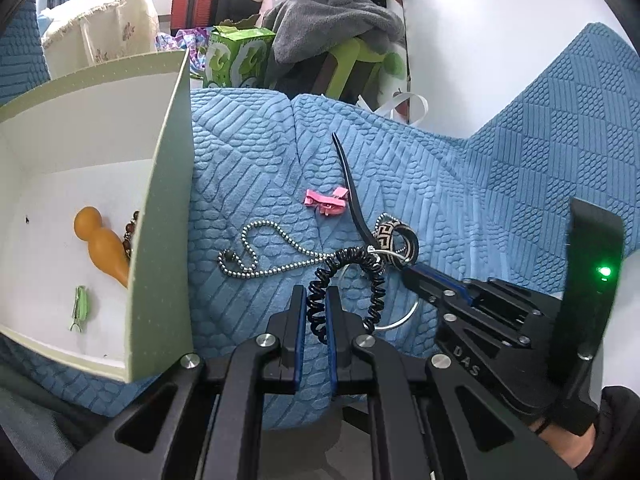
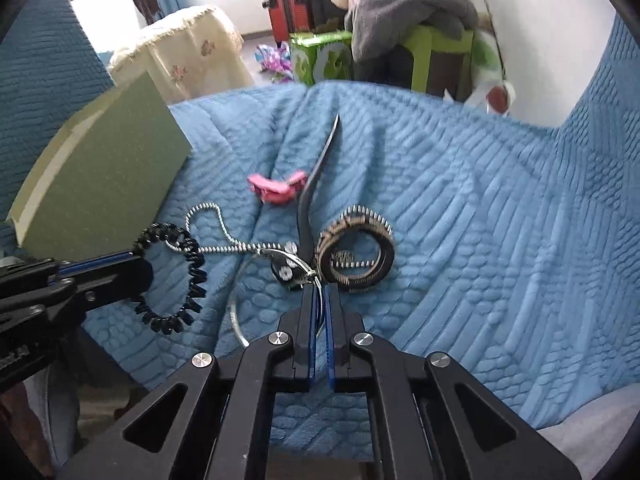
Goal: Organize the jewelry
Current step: 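Carry the coil bracelet and silver piece in both grippers over the green box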
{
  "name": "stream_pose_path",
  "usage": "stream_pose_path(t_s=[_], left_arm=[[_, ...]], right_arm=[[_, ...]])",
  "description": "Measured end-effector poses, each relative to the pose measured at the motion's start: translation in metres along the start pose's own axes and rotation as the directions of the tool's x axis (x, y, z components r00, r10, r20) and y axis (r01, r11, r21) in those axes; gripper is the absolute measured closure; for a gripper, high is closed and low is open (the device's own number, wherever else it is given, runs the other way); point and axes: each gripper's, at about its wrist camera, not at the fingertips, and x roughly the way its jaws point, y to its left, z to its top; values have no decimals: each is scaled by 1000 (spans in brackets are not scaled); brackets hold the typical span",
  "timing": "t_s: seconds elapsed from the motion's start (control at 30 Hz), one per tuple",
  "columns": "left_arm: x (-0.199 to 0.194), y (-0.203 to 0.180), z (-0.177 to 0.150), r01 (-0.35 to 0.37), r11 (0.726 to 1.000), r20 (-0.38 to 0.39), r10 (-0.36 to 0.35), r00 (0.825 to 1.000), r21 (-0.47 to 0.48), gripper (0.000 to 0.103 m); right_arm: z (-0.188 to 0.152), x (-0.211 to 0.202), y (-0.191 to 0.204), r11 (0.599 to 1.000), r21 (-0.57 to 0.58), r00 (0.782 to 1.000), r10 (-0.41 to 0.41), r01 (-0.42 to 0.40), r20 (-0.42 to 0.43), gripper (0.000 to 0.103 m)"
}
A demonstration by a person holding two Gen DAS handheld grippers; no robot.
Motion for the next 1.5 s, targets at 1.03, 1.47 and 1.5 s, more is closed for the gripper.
stream_pose_path(t_s=[1.03, 1.47, 1.5], left_arm=[[-140, -12, 53, -24, 1000, 152, 22, 988, 18, 96], [-205, 43, 92, -41, 999, 243, 44, 969, -18, 96], [-208, 48, 93, -44, 999, 245, 48, 968, -20, 96]], right_arm=[[62, -132, 21, 998, 33, 986, -61, 56, 155, 102], [117, -157, 92, 999, -31, 970, 35, -28, 240, 102], [120, -156, 101, 998, -41, 970, 48, -39, 239, 102]])
